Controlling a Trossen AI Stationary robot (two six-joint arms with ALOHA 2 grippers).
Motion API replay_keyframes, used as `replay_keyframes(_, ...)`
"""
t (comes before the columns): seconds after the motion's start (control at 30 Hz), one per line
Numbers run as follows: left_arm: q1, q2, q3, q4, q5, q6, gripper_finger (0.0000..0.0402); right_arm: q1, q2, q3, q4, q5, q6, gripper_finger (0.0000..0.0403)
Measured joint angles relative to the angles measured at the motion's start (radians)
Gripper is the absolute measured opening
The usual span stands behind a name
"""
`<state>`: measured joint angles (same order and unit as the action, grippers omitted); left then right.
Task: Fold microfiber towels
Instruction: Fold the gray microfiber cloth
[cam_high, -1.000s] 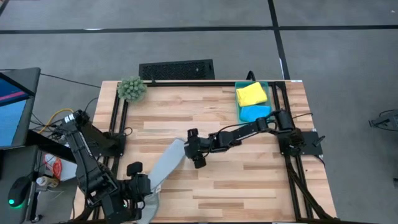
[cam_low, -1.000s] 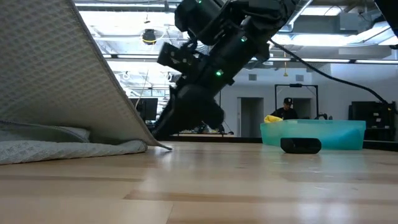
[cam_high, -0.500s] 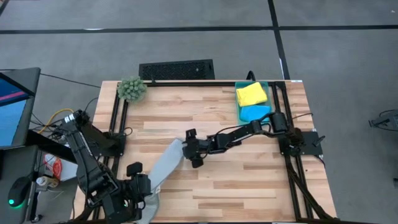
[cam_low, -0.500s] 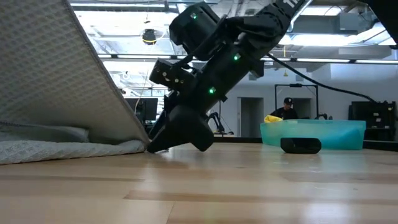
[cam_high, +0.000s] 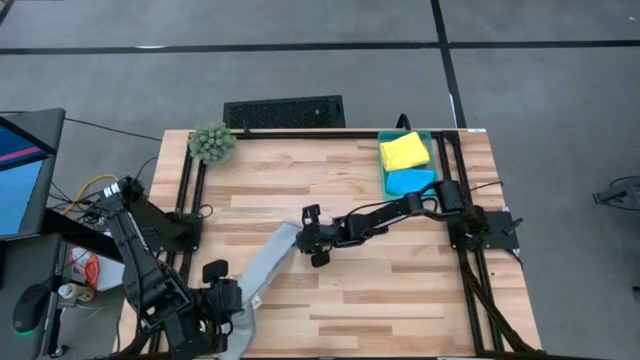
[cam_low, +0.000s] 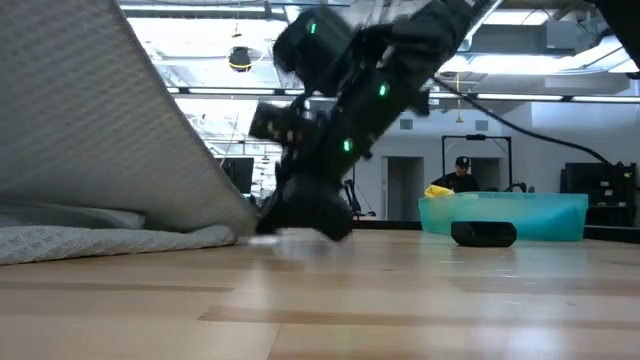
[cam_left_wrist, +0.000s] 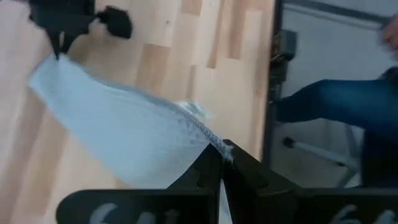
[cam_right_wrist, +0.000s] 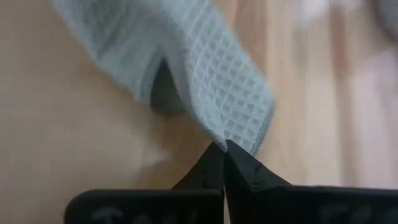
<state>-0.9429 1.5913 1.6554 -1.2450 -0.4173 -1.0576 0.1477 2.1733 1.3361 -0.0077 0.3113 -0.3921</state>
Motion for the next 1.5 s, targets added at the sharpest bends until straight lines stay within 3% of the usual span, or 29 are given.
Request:
replay_keyframes(0.17,0.003,0.000,0.000,-0.154,-0.089,-0.063,0.0000,0.049,-0.133,0.002,-0.173,0.073,0.050,0.0009)
replay_keyframes(0.3,0.015,0.000,0.000,-0.326,-0.241,-0.201,0.0000,0.093,-0.289,0.002,-0.373,0.118,0.112,0.0009)
replay_keyframes(0.37,0.031,-0.002,-0.008,-0.323,-0.338,-0.215,0.0000,0.106,-0.364,0.002,-0.450,0.152,0.152,0.0006)
replay_keyframes(0.5,0.081,-0.005,-0.014,-0.323,-0.540,-0.153,0.0000,0.096,-0.485,0.003,-0.545,0.270,0.207,0.0006)
replay_keyframes(0.67,0.228,-0.010,-0.016,-0.324,-0.645,-0.046,0.0000,0.061,-0.619,0.003,-0.646,0.533,0.241,0.0003)
replay_keyframes(0.77,0.342,-0.016,-0.016,-0.325,-0.658,-0.006,0.0000,0.016,-0.699,0.003,-0.705,0.552,0.272,0.0003)
replay_keyframes(0.9,0.489,-0.018,-0.017,-0.325,-0.671,0.182,0.0000,-0.054,-0.773,-0.003,-0.781,0.554,0.336,0.0004)
replay_keyframes(1.27,0.956,-0.165,-0.018,-0.320,-0.792,0.637,0.0000,-0.268,-0.832,-0.120,-0.635,0.607,0.297,0.0004)
replay_keyframes(1.4,1.102,-0.227,-0.018,-0.307,-0.783,0.747,0.0000,-0.331,-0.831,-0.126,-0.483,0.589,0.240,0.0004)
replay_keyframes(1.5,1.156,-0.277,-0.019,-0.276,-0.722,0.830,0.0000,-0.345,-0.832,-0.127,-0.367,0.583,0.184,0.0004)
